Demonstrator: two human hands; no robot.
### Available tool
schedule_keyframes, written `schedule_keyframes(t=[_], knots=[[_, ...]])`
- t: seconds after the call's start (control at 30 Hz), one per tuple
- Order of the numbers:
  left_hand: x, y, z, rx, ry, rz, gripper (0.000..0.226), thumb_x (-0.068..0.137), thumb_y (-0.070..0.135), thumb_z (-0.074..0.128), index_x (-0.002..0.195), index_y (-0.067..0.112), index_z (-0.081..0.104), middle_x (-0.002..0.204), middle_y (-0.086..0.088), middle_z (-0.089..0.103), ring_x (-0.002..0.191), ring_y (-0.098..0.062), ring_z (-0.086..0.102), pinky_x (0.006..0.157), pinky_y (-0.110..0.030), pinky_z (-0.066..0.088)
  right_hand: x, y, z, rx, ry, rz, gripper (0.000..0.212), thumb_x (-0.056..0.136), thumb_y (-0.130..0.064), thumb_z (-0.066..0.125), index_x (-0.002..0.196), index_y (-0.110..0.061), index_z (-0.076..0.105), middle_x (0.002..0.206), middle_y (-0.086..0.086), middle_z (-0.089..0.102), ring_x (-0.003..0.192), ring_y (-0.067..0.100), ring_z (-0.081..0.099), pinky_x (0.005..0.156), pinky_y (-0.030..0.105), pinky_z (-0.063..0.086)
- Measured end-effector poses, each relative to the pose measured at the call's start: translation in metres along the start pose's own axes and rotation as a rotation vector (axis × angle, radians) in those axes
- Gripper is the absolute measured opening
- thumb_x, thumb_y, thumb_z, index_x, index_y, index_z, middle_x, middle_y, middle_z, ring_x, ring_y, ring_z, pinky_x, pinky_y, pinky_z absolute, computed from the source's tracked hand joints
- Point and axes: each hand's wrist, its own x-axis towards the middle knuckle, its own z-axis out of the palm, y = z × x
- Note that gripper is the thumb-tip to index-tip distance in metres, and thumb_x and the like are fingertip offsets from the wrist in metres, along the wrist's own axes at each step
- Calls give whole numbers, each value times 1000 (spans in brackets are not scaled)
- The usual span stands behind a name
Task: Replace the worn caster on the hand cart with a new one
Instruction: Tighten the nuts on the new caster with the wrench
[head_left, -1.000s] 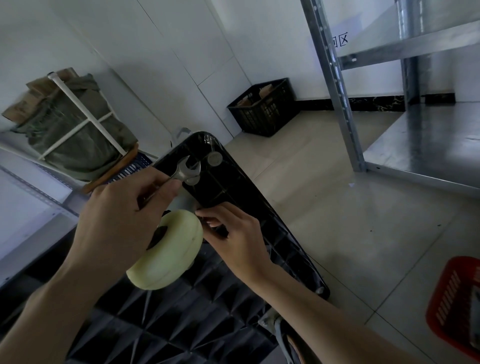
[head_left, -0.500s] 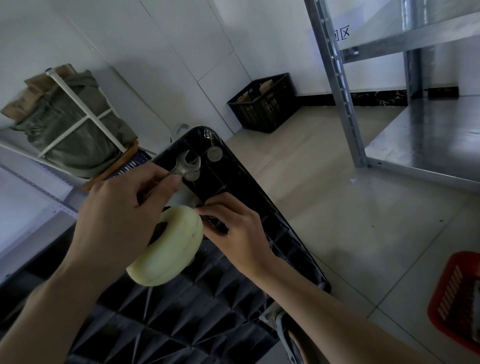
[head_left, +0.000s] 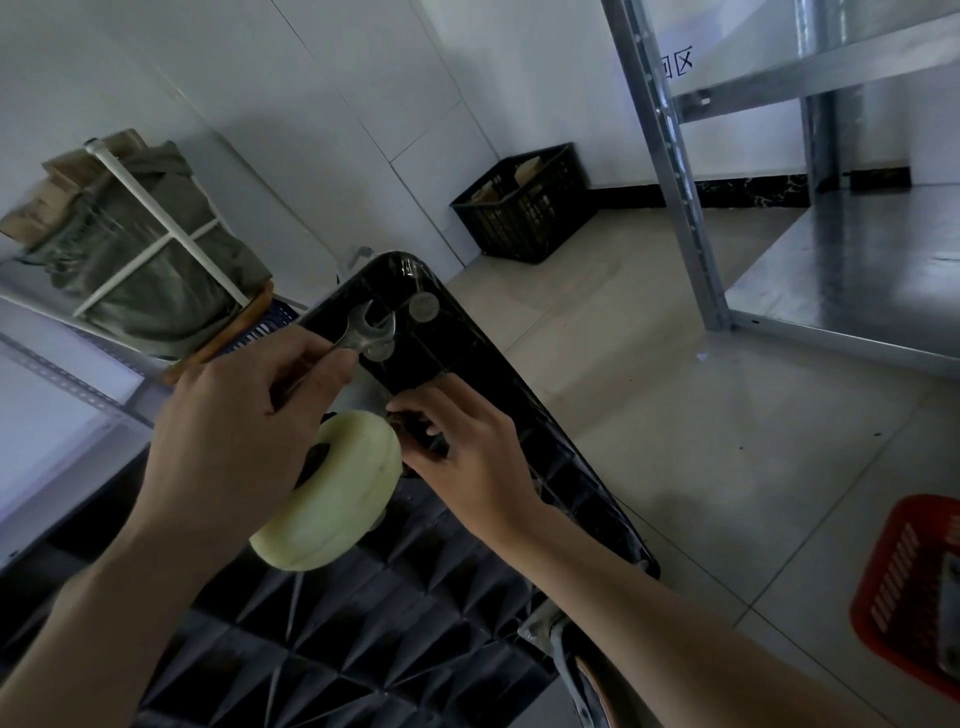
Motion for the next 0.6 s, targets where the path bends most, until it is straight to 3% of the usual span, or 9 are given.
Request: schedule_keyframes(t=[0.13,0.3,0.47,0.6], knots=[[0,0,0,-6,13,9,25,93,52,52,88,34,68,62,16,62,56,-4,58,55,-30,44,-2,0,1,4,-3,-12,16,91,-22,73,98,-8,77,94,4,66,82,17,64,67,32,56],[0,0,0,4,10,7,22,95,50,54,88,34,68,64,19,63,58,-2,59,57,-28,41,-6,2,-5,-8,11,-4,19,89,-22,77,100,-6,77,97,4,70,81,12,66,74,26,57],[-1,0,1,0,12,6,21,95,50,55,88,34,68,66,21,63,59,-1,59,57,-28,40,-4,1,-6,-21,39,45,20,86,-26,80,91,-7,73,92,1,68,76,10,64,66,26,56],[0,0,0,1,11,6,20,95,49,56,88,34,68,65,21,63,59,0,58,57,-27,37,-6,0,-11,-13,-29,18,24,88,-21,79,107,-8,72,102,1,68,85,11,65,74,26,57]])
